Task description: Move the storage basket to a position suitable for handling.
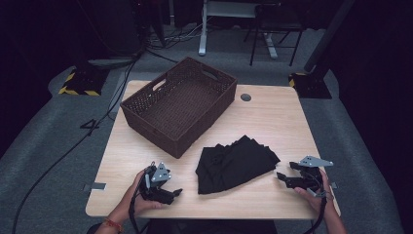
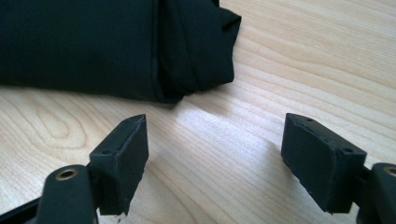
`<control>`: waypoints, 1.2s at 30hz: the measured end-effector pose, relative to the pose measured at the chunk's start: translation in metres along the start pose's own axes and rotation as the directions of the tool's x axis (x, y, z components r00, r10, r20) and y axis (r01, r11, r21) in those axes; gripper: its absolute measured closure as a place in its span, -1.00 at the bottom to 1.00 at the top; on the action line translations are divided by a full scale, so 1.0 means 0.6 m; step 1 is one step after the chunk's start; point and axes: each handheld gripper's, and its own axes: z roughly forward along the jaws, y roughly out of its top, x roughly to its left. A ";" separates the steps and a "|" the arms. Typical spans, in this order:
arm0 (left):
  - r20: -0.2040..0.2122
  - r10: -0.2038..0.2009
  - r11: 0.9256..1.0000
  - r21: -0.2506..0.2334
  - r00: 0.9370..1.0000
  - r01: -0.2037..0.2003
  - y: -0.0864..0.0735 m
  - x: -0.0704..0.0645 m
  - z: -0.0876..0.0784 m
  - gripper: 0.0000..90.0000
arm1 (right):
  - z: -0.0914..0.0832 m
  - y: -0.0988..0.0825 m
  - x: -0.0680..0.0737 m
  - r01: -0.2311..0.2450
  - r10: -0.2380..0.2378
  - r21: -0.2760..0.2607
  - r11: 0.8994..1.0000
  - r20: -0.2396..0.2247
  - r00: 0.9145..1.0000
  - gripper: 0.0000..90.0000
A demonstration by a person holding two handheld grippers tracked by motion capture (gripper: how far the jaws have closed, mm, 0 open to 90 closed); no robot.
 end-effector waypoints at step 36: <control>-0.175 0.003 0.963 -0.266 0.985 -0.050 0.182 0.045 -0.059 -0.43 | 0.037 0.068 0.032 0.073 -0.073 0.005 0.997 -0.057 0.996 -0.44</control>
